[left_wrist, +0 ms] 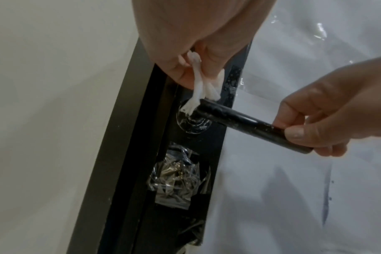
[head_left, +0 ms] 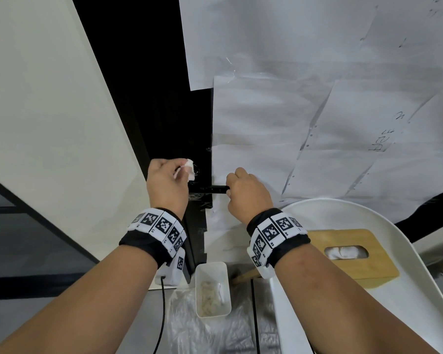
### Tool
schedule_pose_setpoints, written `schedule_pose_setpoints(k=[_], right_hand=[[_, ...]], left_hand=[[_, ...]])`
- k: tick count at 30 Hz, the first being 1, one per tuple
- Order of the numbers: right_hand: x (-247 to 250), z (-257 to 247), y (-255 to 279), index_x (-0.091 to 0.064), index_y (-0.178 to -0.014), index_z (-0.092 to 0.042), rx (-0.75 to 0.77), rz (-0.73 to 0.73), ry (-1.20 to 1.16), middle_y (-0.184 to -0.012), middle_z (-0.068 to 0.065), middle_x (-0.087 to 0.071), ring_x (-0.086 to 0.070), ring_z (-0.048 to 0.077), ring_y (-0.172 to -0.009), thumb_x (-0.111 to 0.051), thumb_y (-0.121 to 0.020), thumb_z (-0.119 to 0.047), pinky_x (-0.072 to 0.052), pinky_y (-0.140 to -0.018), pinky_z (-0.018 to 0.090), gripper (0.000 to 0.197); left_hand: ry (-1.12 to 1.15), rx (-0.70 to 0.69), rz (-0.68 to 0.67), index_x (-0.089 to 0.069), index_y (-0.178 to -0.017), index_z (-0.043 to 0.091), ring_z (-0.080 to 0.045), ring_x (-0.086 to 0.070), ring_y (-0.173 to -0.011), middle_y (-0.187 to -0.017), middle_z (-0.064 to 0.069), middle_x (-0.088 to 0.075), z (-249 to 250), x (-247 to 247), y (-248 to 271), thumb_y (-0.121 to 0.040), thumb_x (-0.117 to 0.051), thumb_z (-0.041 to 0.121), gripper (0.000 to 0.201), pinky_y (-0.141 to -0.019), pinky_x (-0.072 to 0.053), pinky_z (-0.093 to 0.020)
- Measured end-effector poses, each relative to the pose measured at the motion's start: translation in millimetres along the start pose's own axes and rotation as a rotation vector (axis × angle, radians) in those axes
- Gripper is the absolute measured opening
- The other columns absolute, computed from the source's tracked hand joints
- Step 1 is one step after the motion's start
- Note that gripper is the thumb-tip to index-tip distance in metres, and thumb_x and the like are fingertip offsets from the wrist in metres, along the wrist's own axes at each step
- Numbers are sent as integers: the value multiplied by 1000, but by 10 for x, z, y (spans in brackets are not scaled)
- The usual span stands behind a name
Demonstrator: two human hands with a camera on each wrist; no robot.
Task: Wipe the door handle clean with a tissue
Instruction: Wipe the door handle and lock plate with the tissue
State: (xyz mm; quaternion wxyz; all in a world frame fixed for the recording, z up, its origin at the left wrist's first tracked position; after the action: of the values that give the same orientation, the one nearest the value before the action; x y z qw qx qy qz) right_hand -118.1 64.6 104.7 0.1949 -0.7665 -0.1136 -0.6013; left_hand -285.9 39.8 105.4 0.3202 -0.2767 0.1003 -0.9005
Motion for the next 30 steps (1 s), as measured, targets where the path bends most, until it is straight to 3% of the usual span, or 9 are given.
schedule_pose_setpoints(k=[3,5,8,12,19,24,30], right_hand=[[-4,2,0,-53,-97,-8,2,4,5,-103,9,-50,-50,27,-84,-52,-85,-6,-35,-63,33,12],[-3,3,3,-53,-97,-8,3,3,4,-103,9,-50,-50,28,-86,-52,-85,-6,-34,-63,33,12],[-3,1,4,-53,-97,-8,7,6,4,-104,9,-50,-51,28,-86,-52,-85,-5,-35,-63,34,12],[-1,6,-3,-53,-96,-8,8,4,-1,-103,9,-50,-50,28,-84,-53,-85,-5,-35,-62,34,12],[-1,5,-1,-52,-96,-8,4,-1,-5,-102,10,-50,-49,28,-83,-52,-84,-5,-35,-62,34,12],[-10,10,-4,-52,-95,-8,-3,7,-1,-101,9,-50,-40,22,-76,-53,-85,-6,-34,-62,34,10],[-14,14,-13,-52,-95,-8,-6,3,-12,-101,9,-49,-38,22,-76,-53,-85,-6,-34,-62,34,11]], left_hand=[[-162,-94,-143,-73,-106,11,-15,-57,-95,-112,-4,-57,11,-70,3,-92,-59,23,23,-83,-39,-16],[-270,-133,-219,-75,-102,10,-24,-58,-102,-117,-8,-59,-25,-108,21,-90,-58,17,22,-87,-45,-25],[-374,-183,-199,-76,-100,12,-31,-53,-100,-112,-10,-57,-53,-106,55,-87,-58,13,22,-86,-50,-38],[-334,-114,-236,-75,-103,11,-26,-61,-95,-114,-9,-57,-21,-85,-33,-89,-55,10,24,-83,-52,-33],[-476,-127,-340,-72,-109,9,-28,-61,-94,-121,-12,-51,69,-117,-164,-91,-55,12,25,-80,-49,-28],[-572,-146,-370,-73,-90,7,-26,-57,-77,-112,-13,-50,93,-100,-139,-89,-54,14,20,-65,-44,-28],[-484,-71,-369,-74,-89,6,-29,-60,-85,-112,-13,-52,68,-83,-186,-86,-58,7,17,-72,-51,-32]])
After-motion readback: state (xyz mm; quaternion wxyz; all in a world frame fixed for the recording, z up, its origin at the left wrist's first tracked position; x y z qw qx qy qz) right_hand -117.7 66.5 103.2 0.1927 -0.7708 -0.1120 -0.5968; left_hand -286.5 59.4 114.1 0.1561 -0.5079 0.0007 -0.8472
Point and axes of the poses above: each hand's wrist, its own y-axis away from the middle knuckle, its own x-axis out of the back of the hand, z = x × y, the point moved 1 cm from there along -y, towards the middle knuckle
